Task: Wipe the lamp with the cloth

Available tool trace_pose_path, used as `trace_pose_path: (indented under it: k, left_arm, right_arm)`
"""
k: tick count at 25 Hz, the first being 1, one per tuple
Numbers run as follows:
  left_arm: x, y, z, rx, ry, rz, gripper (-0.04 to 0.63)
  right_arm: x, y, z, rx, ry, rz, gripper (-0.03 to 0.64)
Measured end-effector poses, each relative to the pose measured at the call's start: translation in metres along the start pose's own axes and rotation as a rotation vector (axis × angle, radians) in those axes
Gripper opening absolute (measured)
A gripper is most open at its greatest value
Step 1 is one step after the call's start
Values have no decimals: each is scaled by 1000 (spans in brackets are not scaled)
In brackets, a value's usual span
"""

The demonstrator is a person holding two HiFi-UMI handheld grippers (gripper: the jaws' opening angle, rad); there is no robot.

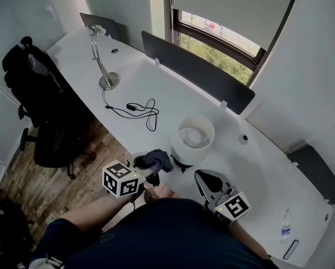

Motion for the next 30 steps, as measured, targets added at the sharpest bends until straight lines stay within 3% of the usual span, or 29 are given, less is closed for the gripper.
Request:
trace_pose_path:
  k: [11,30]
  left_arm:
    - [-32,-61,8,-15,-98,-30,132]
    - [-43,-106,-9,59,-136,-42,132]
  right_arm:
    - [-6,7,1,-21,0,82,11]
    - [-17,25,0,-69,32,154,11]
Point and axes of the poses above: the fingertips, and each gripper's own axes: x forward along the fingers, y to its left, z out of its top, the point moved 9 cm from there along -x, backward along the fingers, and after that the axes turned 14 degrees about z, right-handed, at the moved point
